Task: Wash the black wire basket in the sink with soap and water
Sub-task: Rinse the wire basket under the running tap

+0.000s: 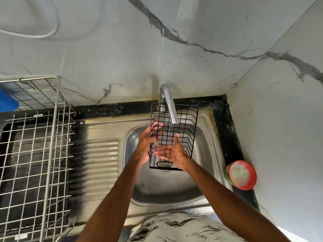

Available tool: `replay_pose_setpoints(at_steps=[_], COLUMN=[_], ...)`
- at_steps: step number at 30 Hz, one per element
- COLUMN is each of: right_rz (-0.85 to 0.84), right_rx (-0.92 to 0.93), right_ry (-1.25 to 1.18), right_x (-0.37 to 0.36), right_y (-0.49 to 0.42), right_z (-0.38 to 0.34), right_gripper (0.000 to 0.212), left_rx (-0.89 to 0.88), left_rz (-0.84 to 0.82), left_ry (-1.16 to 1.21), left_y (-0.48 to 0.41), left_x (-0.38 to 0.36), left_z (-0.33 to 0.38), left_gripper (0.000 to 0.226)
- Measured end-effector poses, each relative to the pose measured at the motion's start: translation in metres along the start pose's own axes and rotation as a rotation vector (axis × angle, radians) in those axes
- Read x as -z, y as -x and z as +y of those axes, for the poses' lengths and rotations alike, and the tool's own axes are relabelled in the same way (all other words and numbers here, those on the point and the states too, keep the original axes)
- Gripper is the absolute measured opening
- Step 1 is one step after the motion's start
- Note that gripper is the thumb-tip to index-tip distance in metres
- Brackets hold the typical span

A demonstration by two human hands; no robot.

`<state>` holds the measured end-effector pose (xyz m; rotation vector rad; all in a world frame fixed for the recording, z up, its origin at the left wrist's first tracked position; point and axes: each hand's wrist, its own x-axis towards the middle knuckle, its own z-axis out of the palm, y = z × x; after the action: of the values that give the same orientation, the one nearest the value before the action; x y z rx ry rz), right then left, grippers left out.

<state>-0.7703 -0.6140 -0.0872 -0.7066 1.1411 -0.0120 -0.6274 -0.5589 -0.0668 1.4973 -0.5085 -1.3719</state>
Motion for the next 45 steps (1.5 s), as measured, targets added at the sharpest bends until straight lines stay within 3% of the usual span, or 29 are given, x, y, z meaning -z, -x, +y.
replay_pose_setpoints(at_steps=[3,9,12,16,21,26,31,34,37,40,43,45], right_rz=[0.075,0.18,0.107,0.005,0.093,0.241,0.401,0.269,0.212,0.374,0.526,0.394], right_rx=[0.048,0.345,0.353,0.247,0.103,0.098,0.105,0.076,0.095,0.253,0.386,0.361], right_ry=[0.057,-0.077,-0.175,-0.127,0.067,0.433,0.985,1.18,1.251,1.212,0.98,0.997], right_x=[0.007,0.019,0.018,0.014,0.023,0.027,0.007,0.0,-0.005,-0.009,-0.004,0.0], right_y=[0.0,0.003,0.002,0.003,-0.005,-0.002,0.001,-0.001,-0.005,0.002,0.009,0.009], right_z=[-0.009,-0.055,-0.069,-0.043,0.006,-0.008,-0.029,-0.047,-0.066,-0.088,-0.099,-0.094], right_gripper=[0.103,0.076,0.072,0.083,0.089,0.029,0.017,0.019,0.019,0.027,0.03,0.017], left_rx=[0.021,0.062,0.07,0.077,0.061,0.063,0.075,0.066,0.073,0.1,0.124,0.139], left_rz=[-0.041,-0.074,-0.088,-0.073,-0.084,-0.047,0.076,0.164,0.207,0.228,0.223,0.225], left_ry=[0.02,0.191,0.169,0.136,0.097,0.074,0.183,0.218,0.191,0.182,0.156,0.154], left_y=[-0.001,-0.003,-0.002,-0.002,0.0,0.006,0.017,0.022,0.027,0.032,0.034,0.034], left_x=[-0.006,-0.017,-0.02,-0.019,-0.012,-0.008,-0.006,-0.005,-0.002,-0.006,-0.008,-0.01], left_z=[-0.003,-0.01,-0.012,-0.004,0.0,-0.002,0.001,-0.002,-0.005,-0.007,-0.011,-0.011], left_gripper=[0.092,0.088,0.086,0.089,0.095,0.094,0.087,0.084,0.092,0.088,0.085,0.082])
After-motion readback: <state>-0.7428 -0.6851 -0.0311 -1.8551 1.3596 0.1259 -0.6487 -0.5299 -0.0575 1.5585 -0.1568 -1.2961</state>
